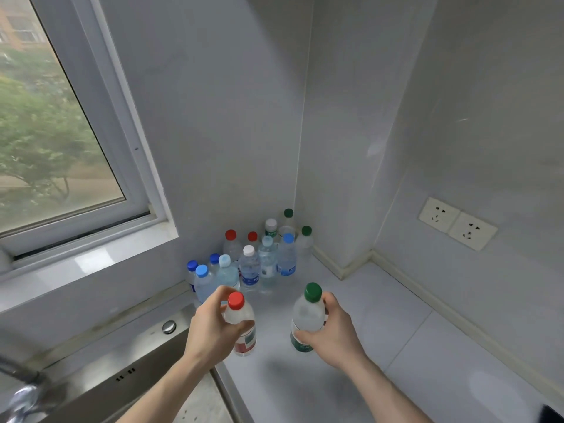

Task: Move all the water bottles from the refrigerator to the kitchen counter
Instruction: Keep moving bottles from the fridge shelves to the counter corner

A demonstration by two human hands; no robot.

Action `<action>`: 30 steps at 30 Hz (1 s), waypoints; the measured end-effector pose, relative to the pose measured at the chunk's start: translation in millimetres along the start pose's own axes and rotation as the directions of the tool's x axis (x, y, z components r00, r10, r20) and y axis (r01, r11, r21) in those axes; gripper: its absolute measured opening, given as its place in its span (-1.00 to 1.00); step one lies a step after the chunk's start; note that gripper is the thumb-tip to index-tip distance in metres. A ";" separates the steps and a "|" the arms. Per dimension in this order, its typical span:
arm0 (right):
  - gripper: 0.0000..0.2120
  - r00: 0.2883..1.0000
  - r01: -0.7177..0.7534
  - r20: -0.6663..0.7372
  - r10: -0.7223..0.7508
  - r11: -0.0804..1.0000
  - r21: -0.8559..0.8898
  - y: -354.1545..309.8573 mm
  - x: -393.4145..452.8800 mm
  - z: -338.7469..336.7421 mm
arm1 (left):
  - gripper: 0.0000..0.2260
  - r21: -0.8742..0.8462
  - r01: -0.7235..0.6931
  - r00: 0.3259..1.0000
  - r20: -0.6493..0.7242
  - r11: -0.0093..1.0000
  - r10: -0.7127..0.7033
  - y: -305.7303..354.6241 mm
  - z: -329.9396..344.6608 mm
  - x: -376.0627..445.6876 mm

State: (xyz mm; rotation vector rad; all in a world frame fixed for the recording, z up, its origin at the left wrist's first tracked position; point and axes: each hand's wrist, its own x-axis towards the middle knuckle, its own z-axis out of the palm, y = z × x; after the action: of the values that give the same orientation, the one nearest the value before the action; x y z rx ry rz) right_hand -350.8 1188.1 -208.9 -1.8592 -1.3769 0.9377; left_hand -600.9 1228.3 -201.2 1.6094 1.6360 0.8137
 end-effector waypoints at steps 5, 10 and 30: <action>-0.47 0.999 -0.038 0.030 0.040 0.997 -0.061 2.1 24.1 18.0 | -0.53 0.025 0.052 0.998 -0.039 0.998 -0.051 -18.8 3.5 25.0; -0.46 0.995 -0.072 0.060 0.079 0.991 -0.116 0.7 46.8 38.1 | -0.56 0.060 0.097 0.994 -0.065 0.993 -0.093 -37.5 5.6 50.1; -0.39 0.987 -0.002 0.153 0.047 0.959 -0.283 -35.9 128.5 138.8 | -0.60 0.143 0.027 0.994 -0.105 0.989 -0.012 -78.0 3.9 82.2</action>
State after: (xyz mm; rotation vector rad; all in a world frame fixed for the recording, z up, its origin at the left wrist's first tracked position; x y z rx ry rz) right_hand -459.6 1331.6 -277.2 -2.0508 -1.6607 0.9590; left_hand -641.0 1307.7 -271.6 1.6718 1.8172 0.7964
